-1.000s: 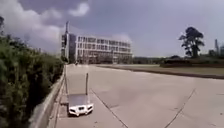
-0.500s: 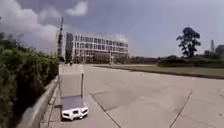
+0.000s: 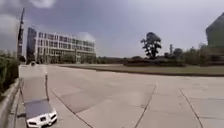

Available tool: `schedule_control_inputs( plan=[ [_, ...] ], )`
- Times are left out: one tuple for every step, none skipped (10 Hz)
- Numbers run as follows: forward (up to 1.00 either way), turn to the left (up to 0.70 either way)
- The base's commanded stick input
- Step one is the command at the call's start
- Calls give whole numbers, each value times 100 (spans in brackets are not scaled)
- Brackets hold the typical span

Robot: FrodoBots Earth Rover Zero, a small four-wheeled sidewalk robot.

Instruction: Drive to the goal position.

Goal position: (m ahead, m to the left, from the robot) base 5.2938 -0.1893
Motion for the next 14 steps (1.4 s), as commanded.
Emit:
schedule_control_inputs(
  plan=[
    [70,0],
    [70,0],
    [70,24],
    [70,35],
    [70,35],
    [70,35],
    [70,35],
    [70,35],
    [70,35],
    [70,35],
    [70,35],
    [70,35],
    [70,35],
    [70,0]
  ],
)
